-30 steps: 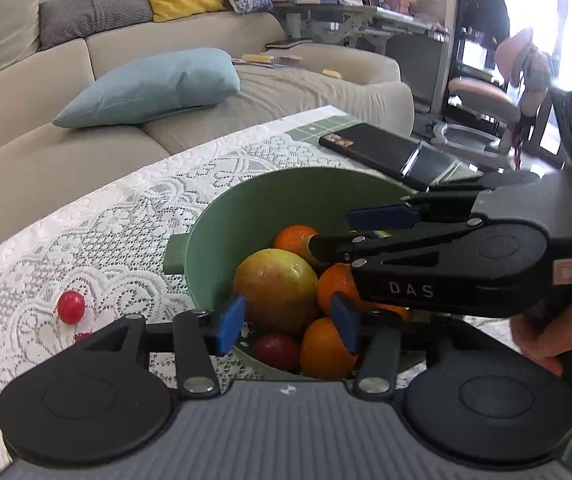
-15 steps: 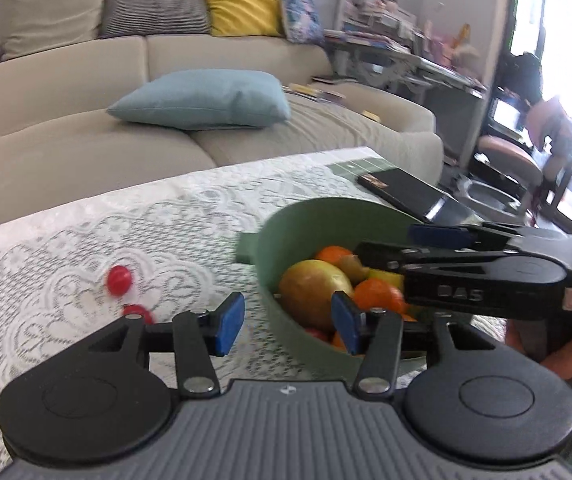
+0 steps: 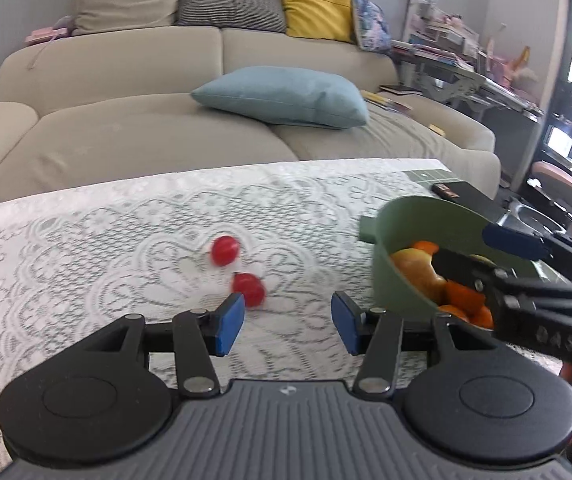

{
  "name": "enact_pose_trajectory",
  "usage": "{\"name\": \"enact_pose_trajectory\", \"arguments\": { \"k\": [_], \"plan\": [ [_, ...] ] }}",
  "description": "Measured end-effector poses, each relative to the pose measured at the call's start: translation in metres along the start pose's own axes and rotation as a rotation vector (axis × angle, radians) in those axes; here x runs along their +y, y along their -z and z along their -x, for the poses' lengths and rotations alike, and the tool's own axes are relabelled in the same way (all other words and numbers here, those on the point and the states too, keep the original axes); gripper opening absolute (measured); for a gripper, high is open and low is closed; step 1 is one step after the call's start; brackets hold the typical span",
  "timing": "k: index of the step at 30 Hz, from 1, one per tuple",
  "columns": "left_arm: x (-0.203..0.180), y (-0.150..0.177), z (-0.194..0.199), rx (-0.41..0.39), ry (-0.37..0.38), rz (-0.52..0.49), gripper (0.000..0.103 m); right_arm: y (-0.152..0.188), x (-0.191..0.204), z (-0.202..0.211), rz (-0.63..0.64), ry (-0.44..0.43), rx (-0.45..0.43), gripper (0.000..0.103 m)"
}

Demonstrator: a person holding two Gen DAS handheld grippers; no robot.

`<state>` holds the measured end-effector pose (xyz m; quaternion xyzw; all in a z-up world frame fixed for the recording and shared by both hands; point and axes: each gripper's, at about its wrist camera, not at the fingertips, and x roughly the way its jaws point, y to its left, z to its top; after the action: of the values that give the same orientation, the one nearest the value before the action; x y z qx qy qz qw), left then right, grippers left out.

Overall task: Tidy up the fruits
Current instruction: 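Move both tools back toward the last two red tomatoes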

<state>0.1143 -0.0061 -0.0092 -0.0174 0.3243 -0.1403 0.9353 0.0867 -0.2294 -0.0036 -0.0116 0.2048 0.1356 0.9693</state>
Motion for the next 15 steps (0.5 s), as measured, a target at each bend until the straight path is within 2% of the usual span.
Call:
{"name": "enact_pose_trajectory", "arguments": {
  "k": [10, 15],
  "plan": [
    [0.034, 0.009, 0.003, -0.026, -0.071, 0.073, 0.059, 0.014, 0.059, -0.009, 0.077, -0.102, 0.038, 0.071],
    [0.045, 0.013, -0.003, -0.038, -0.091, 0.094, 0.059, 0.022, 0.082, -0.022, 0.1, -0.101, 0.083, 0.057]
  ]
}}
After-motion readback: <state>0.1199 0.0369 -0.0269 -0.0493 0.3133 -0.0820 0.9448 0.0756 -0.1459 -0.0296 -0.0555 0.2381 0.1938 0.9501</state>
